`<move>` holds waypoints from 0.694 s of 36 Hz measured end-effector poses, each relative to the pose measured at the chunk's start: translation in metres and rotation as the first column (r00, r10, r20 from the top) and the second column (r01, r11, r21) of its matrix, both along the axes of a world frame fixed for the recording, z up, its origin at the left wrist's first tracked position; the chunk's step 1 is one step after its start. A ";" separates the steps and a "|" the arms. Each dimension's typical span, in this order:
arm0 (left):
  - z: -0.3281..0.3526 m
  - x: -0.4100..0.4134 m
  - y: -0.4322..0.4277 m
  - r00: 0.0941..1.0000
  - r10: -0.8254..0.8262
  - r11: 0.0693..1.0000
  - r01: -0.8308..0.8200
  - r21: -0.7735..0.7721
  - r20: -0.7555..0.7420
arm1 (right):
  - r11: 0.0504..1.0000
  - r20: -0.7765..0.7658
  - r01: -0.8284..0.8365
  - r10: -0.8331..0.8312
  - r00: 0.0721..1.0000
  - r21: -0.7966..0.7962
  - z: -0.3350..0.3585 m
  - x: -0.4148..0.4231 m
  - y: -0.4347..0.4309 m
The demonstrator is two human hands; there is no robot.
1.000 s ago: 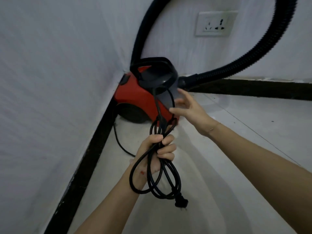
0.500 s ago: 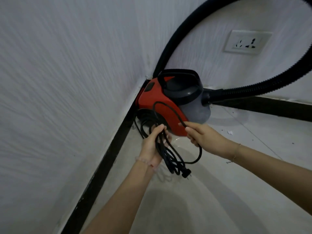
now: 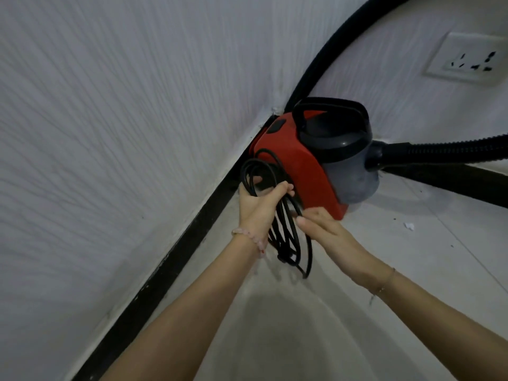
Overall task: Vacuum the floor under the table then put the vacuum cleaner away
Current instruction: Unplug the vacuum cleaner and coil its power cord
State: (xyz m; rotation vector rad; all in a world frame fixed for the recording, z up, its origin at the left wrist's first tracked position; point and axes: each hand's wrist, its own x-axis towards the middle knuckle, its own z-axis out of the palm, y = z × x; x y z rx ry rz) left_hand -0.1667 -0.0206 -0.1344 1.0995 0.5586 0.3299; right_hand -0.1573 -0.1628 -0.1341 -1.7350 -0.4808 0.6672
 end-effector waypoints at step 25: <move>-0.058 -0.031 0.008 0.814 -0.167 0.980 0.198 -0.004 -0.557 | 0.815 -0.682 0.436 -0.070 0.728 0.381 -0.014 0.036 -0.036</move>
